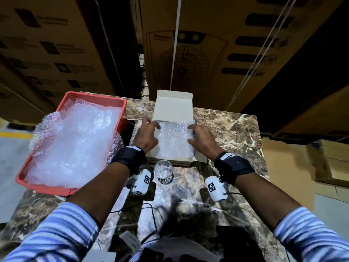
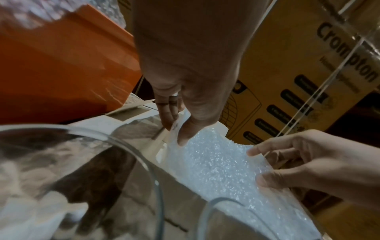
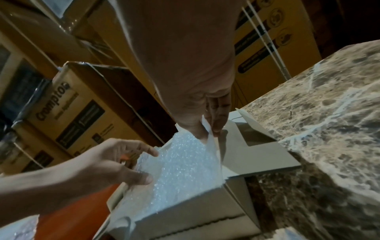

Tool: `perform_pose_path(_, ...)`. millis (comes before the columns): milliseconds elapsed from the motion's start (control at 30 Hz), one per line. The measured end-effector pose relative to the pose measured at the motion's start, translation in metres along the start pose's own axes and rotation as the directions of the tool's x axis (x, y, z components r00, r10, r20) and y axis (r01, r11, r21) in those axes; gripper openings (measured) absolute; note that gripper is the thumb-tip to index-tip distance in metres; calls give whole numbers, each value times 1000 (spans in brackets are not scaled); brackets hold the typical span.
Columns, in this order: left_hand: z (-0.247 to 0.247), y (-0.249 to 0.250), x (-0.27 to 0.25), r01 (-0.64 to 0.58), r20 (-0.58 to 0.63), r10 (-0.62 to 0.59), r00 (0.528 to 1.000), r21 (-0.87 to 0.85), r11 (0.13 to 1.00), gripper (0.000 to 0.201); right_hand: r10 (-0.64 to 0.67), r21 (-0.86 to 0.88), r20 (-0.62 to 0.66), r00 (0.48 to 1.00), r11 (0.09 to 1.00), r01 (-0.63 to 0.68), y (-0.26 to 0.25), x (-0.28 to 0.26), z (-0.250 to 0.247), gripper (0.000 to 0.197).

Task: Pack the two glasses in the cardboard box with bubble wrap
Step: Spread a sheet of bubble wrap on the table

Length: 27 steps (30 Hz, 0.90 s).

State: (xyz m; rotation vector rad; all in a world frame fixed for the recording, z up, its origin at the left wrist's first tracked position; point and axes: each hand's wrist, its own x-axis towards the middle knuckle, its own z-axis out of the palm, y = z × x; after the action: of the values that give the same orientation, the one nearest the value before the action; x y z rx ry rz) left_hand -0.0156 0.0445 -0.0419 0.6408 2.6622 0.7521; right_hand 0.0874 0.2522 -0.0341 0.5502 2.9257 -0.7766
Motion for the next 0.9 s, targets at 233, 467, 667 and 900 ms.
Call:
perform_pose_path(233,-2,8,6,-78,100,54,994,255,964,45,-36,-317,106,994,946,69,-15,9,11,19)
perform_pose_path(467,6,10,6,-224,190,136,972,588,777,27,-29,-522,212,977,841,138,-34,12,11,28)
perform_pose_path(667,14,6,7,-231,168,161,973,773,591,33,-23,-634,280,960,747,203,-39,14,16,30)
perform_pose_path(900,9,11,10,-265,200,175,964,766,586,32,-43,-706,292,956,665,245,-43,14,29,28)
